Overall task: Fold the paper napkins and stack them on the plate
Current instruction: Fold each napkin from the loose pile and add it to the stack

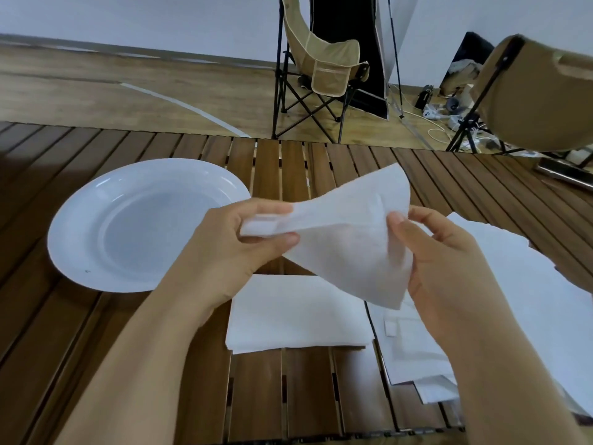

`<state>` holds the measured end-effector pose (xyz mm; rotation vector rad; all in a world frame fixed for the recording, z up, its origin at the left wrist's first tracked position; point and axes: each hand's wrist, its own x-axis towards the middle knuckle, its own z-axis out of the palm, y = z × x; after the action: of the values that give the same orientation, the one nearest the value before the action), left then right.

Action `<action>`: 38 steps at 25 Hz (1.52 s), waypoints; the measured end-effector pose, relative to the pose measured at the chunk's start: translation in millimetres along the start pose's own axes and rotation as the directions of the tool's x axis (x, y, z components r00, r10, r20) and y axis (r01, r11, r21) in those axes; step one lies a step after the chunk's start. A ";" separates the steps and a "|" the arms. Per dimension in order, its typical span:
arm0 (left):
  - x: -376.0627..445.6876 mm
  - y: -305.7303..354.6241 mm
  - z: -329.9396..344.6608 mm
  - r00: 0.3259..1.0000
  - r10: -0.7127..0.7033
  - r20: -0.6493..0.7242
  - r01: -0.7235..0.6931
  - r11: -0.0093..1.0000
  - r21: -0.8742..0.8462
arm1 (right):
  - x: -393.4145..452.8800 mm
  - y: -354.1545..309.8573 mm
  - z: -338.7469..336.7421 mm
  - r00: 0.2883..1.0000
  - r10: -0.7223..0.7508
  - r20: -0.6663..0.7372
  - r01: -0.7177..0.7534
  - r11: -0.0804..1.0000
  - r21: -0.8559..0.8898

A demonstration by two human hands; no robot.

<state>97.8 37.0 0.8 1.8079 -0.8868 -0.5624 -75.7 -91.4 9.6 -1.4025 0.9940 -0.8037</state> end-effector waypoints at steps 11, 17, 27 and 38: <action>4.9 -14.6 -7.2 0.976 0.092 -0.196 -0.034 0.958 0.283 | 3.4 10.6 10.4 0.980 -0.186 0.070 0.198 0.909 -0.366; 3.4 -10.9 -10.4 0.955 0.109 -0.277 -0.006 0.938 0.348 | 4.5 10.2 10.3 0.959 -0.281 -0.040 0.229 0.847 -0.480; 5.9 -26.9 -0.4 0.958 -0.268 -0.101 0.285 0.851 0.441 | 23.7 54.7 15.7 0.978 0.185 -0.091 -0.207 0.855 -0.475; 16.6 -45.8 5.7 0.910 -0.410 -0.059 0.381 0.772 0.510 | 24.6 70.1 22.0 0.984 0.141 -0.109 -0.175 0.664 -0.727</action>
<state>118.5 31.1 -43.3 2.5161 -0.7306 -0.6872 -53.6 -102.1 -63.9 -1.9448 1.5595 -0.2796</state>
